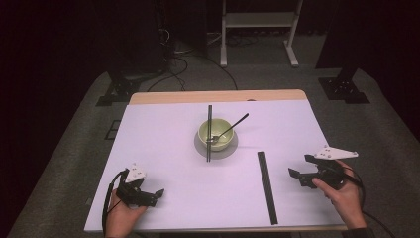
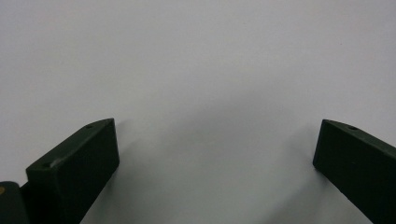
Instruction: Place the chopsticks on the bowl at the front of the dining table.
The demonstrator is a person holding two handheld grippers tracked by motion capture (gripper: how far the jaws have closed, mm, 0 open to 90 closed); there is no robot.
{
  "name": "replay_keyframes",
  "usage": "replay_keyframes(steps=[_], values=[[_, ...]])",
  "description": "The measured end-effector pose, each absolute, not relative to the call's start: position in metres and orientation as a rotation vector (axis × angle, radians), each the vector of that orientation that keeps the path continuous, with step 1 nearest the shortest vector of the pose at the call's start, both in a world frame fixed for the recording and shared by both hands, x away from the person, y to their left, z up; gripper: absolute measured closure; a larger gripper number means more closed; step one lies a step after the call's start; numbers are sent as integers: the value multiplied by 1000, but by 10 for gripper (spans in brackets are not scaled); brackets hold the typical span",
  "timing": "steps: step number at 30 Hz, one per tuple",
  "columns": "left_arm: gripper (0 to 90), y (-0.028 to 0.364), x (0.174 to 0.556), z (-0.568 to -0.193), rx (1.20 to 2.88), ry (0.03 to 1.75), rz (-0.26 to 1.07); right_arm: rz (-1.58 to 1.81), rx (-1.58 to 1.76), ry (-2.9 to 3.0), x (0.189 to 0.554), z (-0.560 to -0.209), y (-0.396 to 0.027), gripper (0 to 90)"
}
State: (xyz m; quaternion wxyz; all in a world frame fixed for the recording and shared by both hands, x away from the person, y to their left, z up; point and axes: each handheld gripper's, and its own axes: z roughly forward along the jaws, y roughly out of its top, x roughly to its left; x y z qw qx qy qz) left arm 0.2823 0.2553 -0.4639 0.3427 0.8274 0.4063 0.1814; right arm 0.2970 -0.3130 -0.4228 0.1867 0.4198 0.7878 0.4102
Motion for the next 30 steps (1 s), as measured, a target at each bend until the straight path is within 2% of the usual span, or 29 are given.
replay_keyframes(steps=[30], values=[[0,255,282,-464,2151,1055,473,1070,1242,2264,272,-463,-329,147]])
